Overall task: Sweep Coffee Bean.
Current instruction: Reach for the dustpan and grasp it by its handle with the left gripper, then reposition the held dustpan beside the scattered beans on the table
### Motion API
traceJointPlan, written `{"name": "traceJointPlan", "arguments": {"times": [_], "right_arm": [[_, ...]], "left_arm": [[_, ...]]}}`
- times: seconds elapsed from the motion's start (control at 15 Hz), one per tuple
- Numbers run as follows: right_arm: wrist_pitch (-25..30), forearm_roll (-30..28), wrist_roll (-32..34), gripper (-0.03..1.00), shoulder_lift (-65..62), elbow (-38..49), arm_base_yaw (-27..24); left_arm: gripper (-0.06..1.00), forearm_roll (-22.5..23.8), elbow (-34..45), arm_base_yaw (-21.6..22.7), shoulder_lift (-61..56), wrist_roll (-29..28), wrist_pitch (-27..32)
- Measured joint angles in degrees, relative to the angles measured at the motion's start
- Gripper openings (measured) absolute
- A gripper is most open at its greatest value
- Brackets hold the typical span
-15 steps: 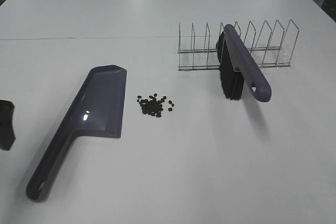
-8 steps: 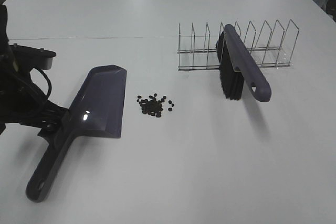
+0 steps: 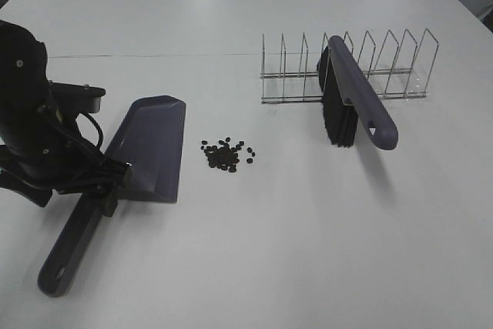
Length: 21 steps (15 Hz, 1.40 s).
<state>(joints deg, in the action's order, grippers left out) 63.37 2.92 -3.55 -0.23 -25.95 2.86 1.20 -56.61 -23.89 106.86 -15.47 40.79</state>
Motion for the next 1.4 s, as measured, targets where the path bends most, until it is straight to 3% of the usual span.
{"name": "traceJointPlan", "arguments": {"times": [0.67, 0.8, 0.93, 1.0, 1.4], "right_arm": [[0.0, 0.0, 0.0, 0.98, 0.0, 0.0, 0.0], [0.0, 0.0, 0.0, 0.98, 0.0, 0.0, 0.0], [0.0, 0.0, 0.0, 0.98, 0.0, 0.0, 0.0], [0.0, 0.0, 0.0, 0.98, 0.0, 0.0, 0.0], [0.0, 0.0, 0.0, 0.98, 0.0, 0.0, 0.0]], "left_arm": [[0.67, -0.4, -0.23, 0.0, 5.61, 0.0, -5.04], [0.58, -0.4, -0.23, 0.0, 5.61, 0.0, -5.16], [0.36, -1.2, -0.23, 0.0, 5.73, 0.4, -5.16], [0.33, -1.2, -0.23, 0.0, 5.73, 1.2, -5.27], [0.33, -1.2, -0.29, 0.0, 5.79, 3.72, -5.44]]}}
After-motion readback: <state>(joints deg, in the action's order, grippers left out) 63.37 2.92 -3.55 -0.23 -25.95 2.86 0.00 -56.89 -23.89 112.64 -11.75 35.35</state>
